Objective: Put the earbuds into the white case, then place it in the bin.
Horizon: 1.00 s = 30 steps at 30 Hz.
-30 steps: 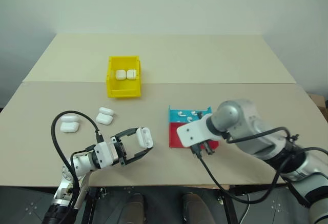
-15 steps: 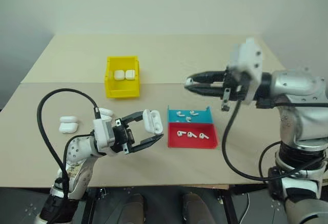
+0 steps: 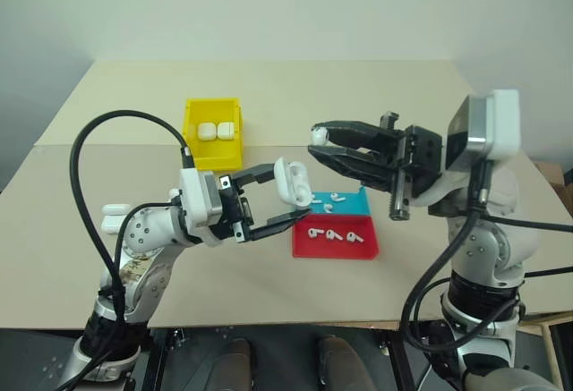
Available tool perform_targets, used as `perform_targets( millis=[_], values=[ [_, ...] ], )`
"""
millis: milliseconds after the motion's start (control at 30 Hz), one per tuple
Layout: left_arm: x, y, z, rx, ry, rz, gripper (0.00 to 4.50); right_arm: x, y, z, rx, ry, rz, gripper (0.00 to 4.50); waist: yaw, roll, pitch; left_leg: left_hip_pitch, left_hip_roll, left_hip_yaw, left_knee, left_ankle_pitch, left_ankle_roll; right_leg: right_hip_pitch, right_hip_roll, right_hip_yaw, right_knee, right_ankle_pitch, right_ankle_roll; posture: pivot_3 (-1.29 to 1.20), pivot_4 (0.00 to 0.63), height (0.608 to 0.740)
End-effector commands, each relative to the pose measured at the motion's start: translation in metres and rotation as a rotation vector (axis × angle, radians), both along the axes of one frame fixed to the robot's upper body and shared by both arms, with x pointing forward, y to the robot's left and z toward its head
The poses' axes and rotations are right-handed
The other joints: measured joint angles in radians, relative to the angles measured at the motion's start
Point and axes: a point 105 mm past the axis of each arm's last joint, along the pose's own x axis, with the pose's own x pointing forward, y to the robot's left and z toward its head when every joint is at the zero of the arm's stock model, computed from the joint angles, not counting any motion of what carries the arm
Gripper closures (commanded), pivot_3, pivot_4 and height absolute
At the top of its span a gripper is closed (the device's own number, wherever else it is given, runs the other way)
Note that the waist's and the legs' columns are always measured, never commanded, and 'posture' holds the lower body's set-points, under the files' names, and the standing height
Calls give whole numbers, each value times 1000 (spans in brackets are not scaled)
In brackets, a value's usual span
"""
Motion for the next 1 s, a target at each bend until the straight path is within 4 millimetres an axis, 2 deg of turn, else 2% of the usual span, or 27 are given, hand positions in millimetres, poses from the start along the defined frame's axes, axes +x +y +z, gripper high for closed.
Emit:
perform_targets(
  millis=[33, 333, 1000],
  values=[
    [-11, -2, 11, -24, -47, -36, 1736, -7, 3, -2, -6, -49, 39, 3874, 1, 0, 0, 0, 0, 0, 0, 0, 0, 0, 0, 0, 0, 0, 0, 0, 150, 740],
    [-18, -8, 14, -51, -48, -95, 1736, -8, 11, -8, 6, -56, 73, 3874, 3, 0, 0, 0, 0, 0, 0, 0, 0, 0, 0, 0, 0, 0, 0, 0, 150, 740],
    [-19, -10, 15, -54, -57, -116, 1736, 1, 13, -22, -9, -33, 35, 3874, 7, 0, 0, 0, 0, 0, 0, 0, 0, 0, 0, 0, -1, 0, 0, 0, 150, 740]
  ],
)
